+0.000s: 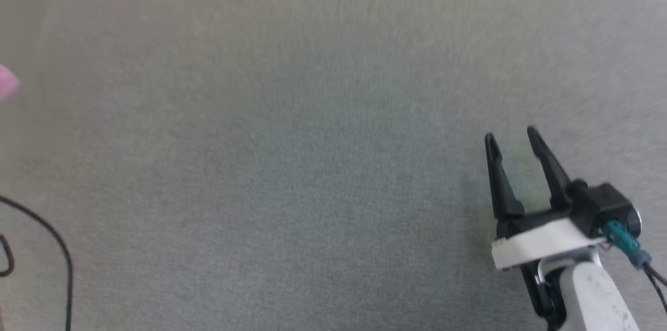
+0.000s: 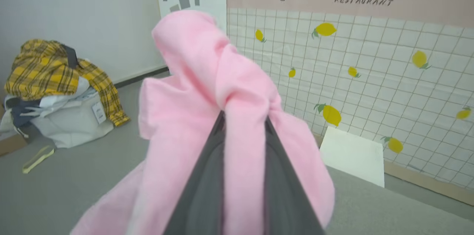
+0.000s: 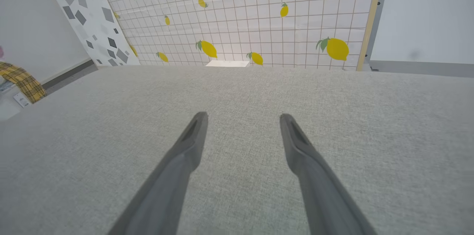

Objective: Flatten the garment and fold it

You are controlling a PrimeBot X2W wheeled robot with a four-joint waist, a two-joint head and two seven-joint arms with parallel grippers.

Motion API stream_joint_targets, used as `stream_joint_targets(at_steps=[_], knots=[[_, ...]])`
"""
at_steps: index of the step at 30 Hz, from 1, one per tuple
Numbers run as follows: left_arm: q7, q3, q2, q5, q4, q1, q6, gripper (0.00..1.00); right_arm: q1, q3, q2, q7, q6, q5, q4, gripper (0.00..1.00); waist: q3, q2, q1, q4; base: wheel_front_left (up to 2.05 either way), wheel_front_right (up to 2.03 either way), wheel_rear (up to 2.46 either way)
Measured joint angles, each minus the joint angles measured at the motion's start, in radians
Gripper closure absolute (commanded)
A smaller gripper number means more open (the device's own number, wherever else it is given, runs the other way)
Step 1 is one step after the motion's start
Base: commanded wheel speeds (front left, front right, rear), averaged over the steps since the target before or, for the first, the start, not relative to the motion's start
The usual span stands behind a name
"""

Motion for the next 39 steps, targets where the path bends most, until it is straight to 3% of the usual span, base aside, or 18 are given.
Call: stream_joint_targets(at_steps=[6,16,22,27,34,39], knots=[[-0.134,-0.143,-0.031,0.088,-0.028,-0.061,-0.074,1.00,0.057,-0.020,0.000,0.000,0.000,-0.004,0.000,0.00,-0.141,0.0000,0.0000,-0.015,0.00,0.00,0.00],[-0.137,-0.370,-0.267,0.075,-0.087,-0.075,-0.149,1.00,0.110,-0.030,0.000,0.038,0.000,-0.016,-0.047,0.00,-0.276,0.0000,-0.0001,-0.129,0.00,0.00,0.00],[-0.095,-0.503,-0.388,0.039,-0.003,-0.046,-0.177,1.00,0.113,-0.032,-0.001,0.047,0.000,-0.015,-0.066,0.00,-0.294,0.0000,0.0000,-0.229,0.00,0.00,0.00],[0.003,-0.639,-0.426,0.018,0.158,0.003,-0.195,1.00,0.114,-0.027,-0.001,0.047,0.000,-0.012,-0.067,0.00,-0.294,-0.0001,-0.0001,-0.303,0.00,0.00,0.00],[0.314,-0.792,-0.444,-0.040,0.400,0.050,-0.203,1.00,0.115,-0.028,-0.001,0.045,0.000,-0.010,-0.067,0.00,-0.276,-0.0001,0.0000,-0.355,0.00,0.00,0.00],[0.511,-0.847,-0.447,-0.095,0.463,0.058,-0.204,1.00,0.115,-0.028,-0.001,0.044,0.000,-0.008,-0.065,0.00,-0.267,-0.0001,0.0000,-0.351,0.00,0.00,0.00]])
